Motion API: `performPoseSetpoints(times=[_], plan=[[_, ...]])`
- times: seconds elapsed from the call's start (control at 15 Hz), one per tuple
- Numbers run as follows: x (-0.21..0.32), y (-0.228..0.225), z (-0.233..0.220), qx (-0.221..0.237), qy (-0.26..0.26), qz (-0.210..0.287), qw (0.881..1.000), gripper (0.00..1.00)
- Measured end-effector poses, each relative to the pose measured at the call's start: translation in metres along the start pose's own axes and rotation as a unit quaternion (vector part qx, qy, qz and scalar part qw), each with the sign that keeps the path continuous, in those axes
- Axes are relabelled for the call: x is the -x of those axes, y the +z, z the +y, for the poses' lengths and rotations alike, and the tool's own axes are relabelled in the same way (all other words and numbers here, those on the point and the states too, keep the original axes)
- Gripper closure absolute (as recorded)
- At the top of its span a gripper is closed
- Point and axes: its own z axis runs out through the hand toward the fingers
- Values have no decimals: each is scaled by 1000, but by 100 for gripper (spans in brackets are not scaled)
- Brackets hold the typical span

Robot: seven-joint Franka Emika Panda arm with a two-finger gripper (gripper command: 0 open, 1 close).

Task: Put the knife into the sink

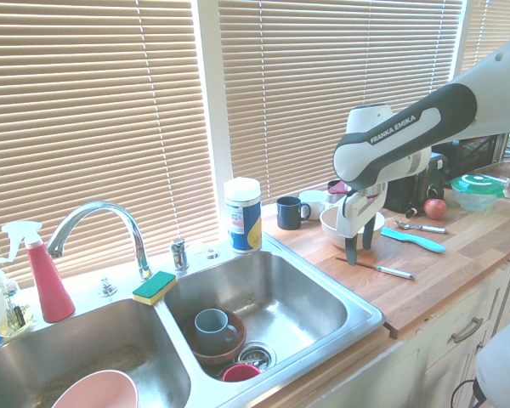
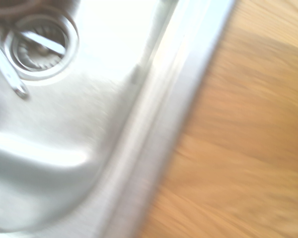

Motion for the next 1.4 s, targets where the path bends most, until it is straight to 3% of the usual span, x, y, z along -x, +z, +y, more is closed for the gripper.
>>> performPoseSetpoints(times=[0.4, 1.07, 1.13, 1.4], plan=[[-4, 26, 88, 11, 27, 4, 1000, 0], [-12, 89, 107, 19, 45, 2, 999, 0], [-13, 92, 107, 19, 45, 0, 999, 100], [-13, 101, 102, 18, 44, -8, 999, 100]])
